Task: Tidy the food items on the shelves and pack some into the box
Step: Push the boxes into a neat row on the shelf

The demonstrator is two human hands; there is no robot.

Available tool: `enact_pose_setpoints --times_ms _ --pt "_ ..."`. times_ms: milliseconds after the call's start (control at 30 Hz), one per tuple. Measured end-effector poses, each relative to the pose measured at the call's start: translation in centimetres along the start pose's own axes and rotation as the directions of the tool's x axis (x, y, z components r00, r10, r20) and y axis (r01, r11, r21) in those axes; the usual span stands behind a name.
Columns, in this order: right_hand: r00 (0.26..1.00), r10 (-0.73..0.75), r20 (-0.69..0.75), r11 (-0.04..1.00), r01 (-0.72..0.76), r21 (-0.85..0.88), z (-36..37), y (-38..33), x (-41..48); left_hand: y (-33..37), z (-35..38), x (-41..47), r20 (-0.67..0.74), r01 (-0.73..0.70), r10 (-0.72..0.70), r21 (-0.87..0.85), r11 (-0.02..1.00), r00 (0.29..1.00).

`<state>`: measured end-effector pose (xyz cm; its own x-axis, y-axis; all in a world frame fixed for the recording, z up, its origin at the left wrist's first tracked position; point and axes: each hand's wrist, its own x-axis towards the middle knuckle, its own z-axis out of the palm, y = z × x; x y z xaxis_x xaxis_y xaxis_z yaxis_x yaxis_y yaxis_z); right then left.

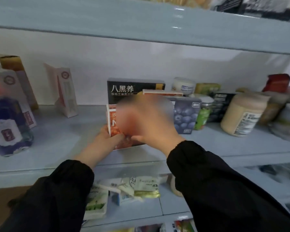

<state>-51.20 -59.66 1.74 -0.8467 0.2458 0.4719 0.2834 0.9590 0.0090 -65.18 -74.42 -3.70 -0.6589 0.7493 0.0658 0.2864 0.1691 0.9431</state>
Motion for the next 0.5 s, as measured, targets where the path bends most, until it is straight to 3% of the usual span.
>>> enact_pose_setpoints --times_ms 100,300,433,500 --pt "0.997 0.059 -0.053 0.997 -0.061 -0.048 -2.1 2.4 -3.0 0.8 3.4 0.3 0.052 0.007 -0.010 0.066 0.998 0.999" --pt "0.995 0.095 0.003 0.991 -0.095 -0.098 -5.8 8.0 -7.6 2.6 10.9 -0.1 0.057 -0.006 -0.013 0.326 0.945 0.998" --pt "0.993 0.119 0.001 0.987 -0.118 -0.113 -7.1 12.7 -10.2 5.6 15.7 -3.2 0.046 -0.026 -0.010 0.713 0.700 0.999" --pt "0.993 0.114 -0.002 0.987 -0.113 -0.113 -7.7 15.1 -11.2 6.3 17.8 -3.7 0.026 -0.024 0.006 0.796 0.605 1.000"
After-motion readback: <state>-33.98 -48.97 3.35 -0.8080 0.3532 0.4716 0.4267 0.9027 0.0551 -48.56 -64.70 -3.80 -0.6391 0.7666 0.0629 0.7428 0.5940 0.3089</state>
